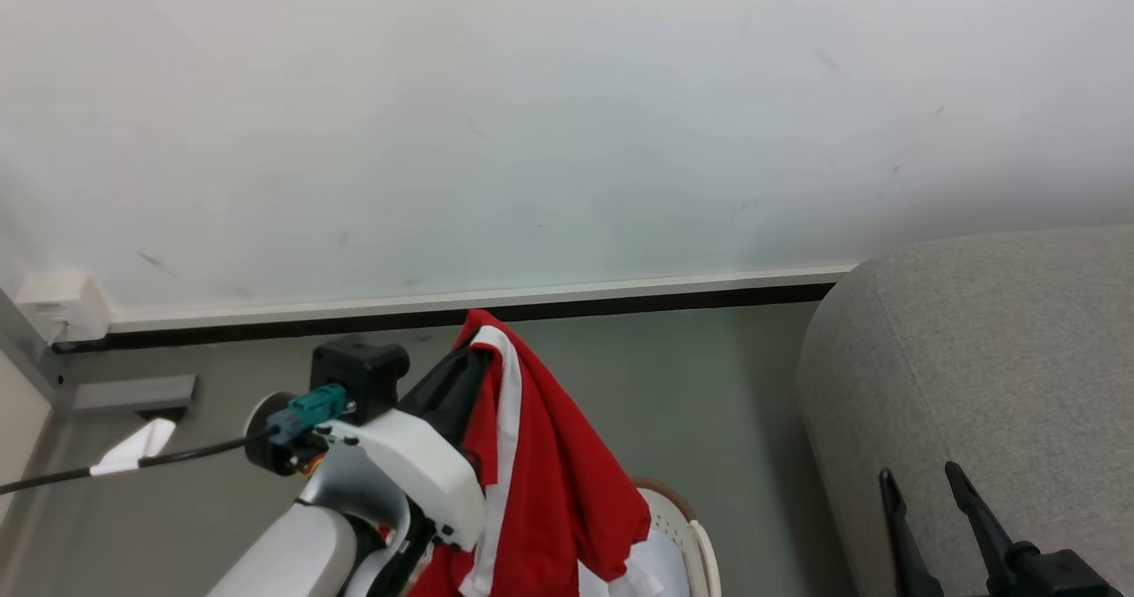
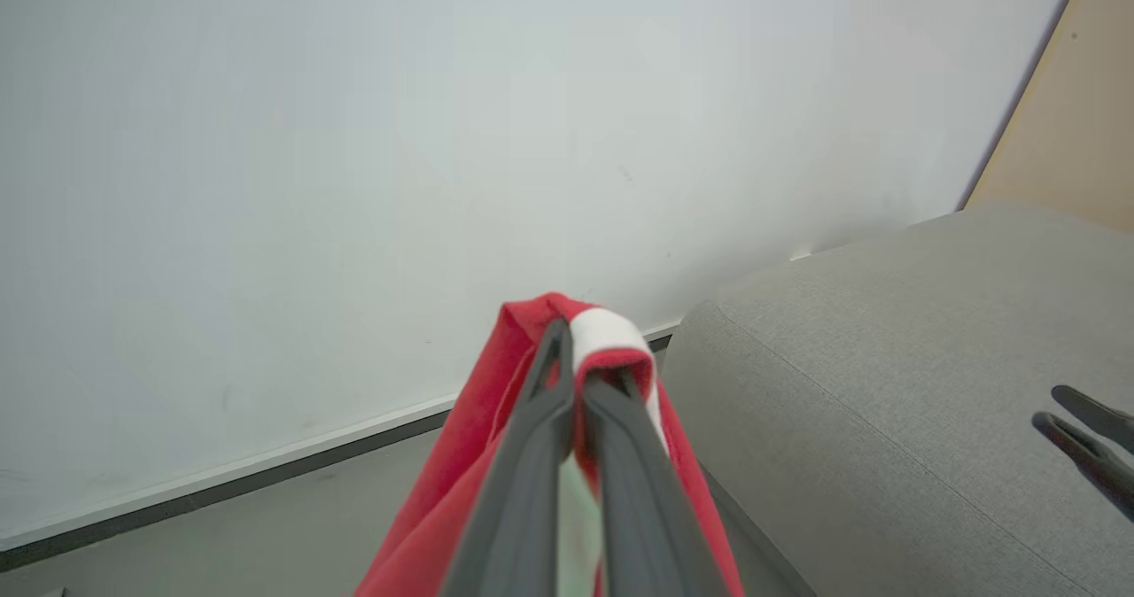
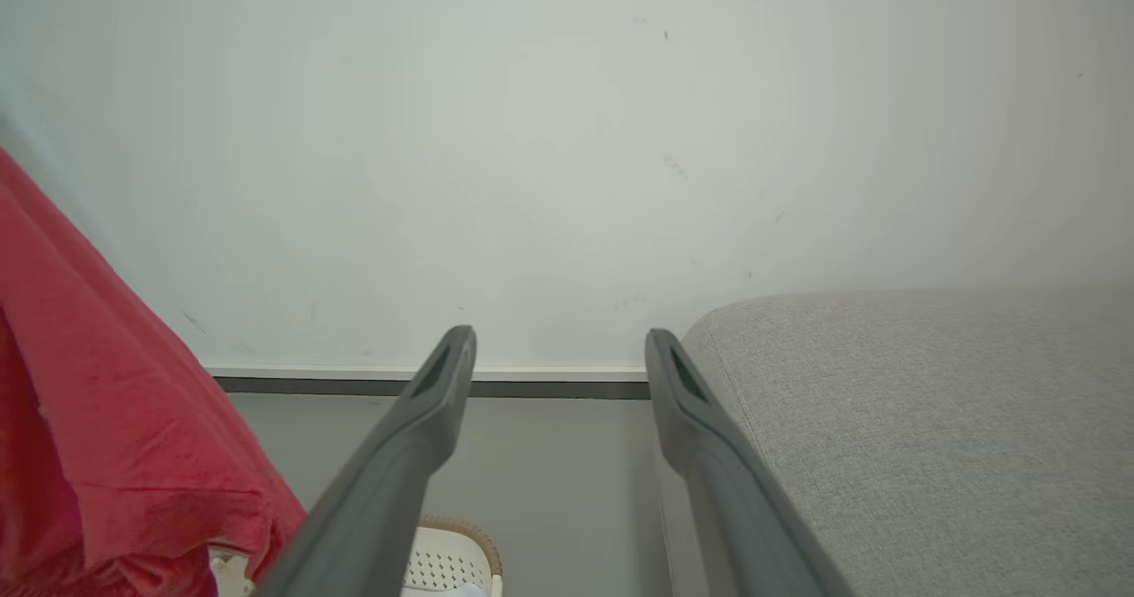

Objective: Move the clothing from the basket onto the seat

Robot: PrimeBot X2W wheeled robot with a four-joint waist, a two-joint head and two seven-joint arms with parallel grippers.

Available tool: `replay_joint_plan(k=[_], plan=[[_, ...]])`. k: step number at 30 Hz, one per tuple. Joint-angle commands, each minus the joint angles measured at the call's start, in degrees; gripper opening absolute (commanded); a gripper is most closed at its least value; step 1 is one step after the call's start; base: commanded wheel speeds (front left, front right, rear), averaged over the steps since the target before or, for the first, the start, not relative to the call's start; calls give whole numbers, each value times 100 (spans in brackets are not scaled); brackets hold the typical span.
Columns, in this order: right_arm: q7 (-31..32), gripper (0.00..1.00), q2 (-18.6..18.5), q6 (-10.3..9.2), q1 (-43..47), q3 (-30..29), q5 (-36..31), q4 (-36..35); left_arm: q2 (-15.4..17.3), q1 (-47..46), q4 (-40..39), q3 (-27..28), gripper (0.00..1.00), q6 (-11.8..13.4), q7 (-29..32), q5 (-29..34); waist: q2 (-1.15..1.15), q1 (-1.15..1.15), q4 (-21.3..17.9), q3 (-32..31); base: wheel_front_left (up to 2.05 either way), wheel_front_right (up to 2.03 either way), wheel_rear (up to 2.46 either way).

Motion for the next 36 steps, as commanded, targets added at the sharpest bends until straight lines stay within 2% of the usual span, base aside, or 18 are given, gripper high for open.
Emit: replay_joint_plan(k=[1,7,10,13,17,21,26,30,36], plan=[[3,100,-31,-12,101,21,-84,-46,42,1,-61,23,0,42,40,-7,0,1,-29,-26,0,0,0],[3,100,-241,-12,163,322,-98,-255,-13,-69,-208,1,0,84,66,-3,0,1,-132,-54,0,0,0],[3,100,-467,-12,176,612,-31,-404,-33,-88,-249,-23,0,88,67,-12,0,1,-186,-49,0,0,0],[71,100,-802,-12,127,1038,82,-577,-52,-103,-280,-48,0,72,77,-45,0,1,-234,-36,0,0,0],[478,100,-1419,-12,-63,1695,412,-1056,-78,-124,-325,-92,0,68,79,-50,0,1,-299,-24,0,0,0],[961,100,-2060,-12,-246,2112,747,-1657,-81,-178,-339,-116,0,43,83,-49,0,1,-340,-18,0,0,0],[1438,100,-2633,-12,-715,2630,1138,-2095,-79,-244,-360,-155,0,11,119,-41,0,1,-391,8,0,0,0],[1583,100,-2856,-12,-1232,3131,1402,-2014,-125,-351,-351,-234,0,-68,151,-56,0,1,-356,53,0,0,0],[1508,100,-2729,-12,-2039,3956,1740,-1439,-214,-582,-280,-410,0,-214,223,-3,0,1,-216,129,0,0,0]])
